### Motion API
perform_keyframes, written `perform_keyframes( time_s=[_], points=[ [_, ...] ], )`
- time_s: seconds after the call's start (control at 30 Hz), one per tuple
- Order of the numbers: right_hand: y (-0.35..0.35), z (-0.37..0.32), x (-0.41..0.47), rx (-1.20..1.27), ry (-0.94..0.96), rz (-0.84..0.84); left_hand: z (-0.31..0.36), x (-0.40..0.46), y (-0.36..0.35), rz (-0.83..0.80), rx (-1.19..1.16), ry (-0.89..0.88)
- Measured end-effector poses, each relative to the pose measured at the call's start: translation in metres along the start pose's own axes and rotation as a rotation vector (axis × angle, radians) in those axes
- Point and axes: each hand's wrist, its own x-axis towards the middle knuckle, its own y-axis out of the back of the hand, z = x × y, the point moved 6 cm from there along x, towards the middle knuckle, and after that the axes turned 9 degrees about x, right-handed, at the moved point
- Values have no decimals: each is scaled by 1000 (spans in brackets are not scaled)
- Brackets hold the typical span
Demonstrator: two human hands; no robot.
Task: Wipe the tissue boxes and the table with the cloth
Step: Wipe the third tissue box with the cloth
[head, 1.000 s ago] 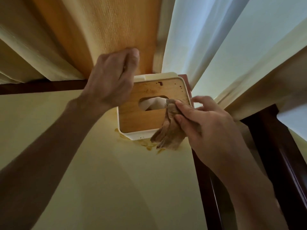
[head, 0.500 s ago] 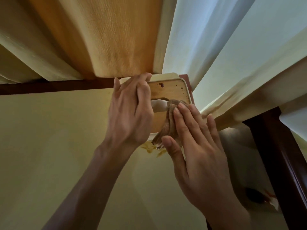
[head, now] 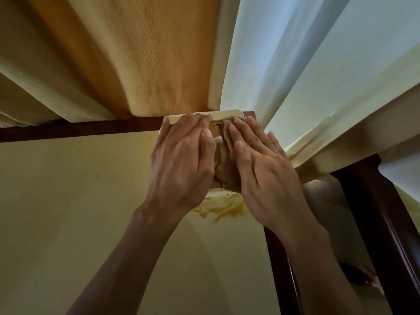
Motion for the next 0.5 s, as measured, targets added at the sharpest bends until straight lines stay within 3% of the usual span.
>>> perform_keyframes(
  time_s=[0.3, 0.5],
  points=[
    [5, -12, -68, -44, 23, 58, 1, 0, -5, -39, 51, -33],
    [1, -7, -51, -57, 39, 74, 0, -2, -6, -46, 80, -54]
  ],
)
